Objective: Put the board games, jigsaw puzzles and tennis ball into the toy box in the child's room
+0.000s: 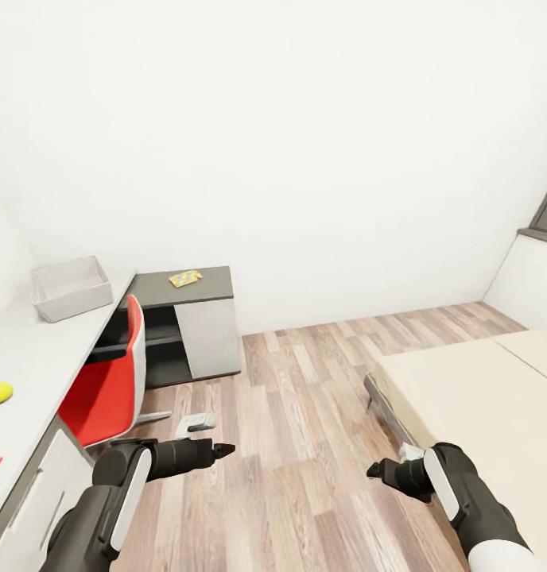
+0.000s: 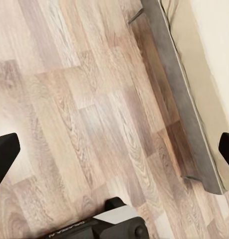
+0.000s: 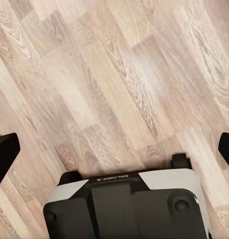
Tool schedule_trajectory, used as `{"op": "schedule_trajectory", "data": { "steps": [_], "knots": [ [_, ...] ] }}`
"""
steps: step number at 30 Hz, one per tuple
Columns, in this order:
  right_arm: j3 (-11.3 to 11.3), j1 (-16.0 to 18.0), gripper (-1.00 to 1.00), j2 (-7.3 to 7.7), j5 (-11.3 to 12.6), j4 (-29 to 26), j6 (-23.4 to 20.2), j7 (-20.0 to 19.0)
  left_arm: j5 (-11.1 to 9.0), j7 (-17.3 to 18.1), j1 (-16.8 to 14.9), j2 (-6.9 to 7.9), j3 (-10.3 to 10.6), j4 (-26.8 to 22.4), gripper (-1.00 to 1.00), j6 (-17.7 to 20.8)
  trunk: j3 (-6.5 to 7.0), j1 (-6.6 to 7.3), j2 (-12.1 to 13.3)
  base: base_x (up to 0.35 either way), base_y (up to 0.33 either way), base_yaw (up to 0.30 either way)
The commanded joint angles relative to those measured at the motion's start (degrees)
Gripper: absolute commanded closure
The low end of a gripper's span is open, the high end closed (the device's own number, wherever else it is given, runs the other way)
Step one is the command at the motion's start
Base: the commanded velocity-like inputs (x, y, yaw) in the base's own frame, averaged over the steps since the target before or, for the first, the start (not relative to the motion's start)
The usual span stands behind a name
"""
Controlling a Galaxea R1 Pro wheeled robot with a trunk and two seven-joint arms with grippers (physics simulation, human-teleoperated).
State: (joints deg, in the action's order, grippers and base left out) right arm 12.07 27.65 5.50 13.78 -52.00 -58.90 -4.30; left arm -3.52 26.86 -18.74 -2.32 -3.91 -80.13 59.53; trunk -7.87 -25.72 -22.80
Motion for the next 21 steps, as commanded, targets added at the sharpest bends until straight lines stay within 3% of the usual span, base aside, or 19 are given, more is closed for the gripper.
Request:
{"op": "schedule_trajectory", "data": {
  "steps": [1, 21],
  "knots": [
    [0.1, 0.06, -1.0, 0.01, -0.33, -0.06, -0.25, -0.45, -0.34, -0.05, -0.07, -0.08, -0.14, -0.02, -1.0, 0.47, -0.2, -0.06, -0.12, 0.301, -0.076, 0.195],
    [0.06, 0.06, -1.0, 0.03, -0.33, -0.04, -0.25, -0.37, -0.29, -0.08, -0.07, -0.23, -0.14, 0.05, -1.0, 0.47, -1.64, -0.06, -0.12, 0.321, -0.015, 0.2]
  ]
}}
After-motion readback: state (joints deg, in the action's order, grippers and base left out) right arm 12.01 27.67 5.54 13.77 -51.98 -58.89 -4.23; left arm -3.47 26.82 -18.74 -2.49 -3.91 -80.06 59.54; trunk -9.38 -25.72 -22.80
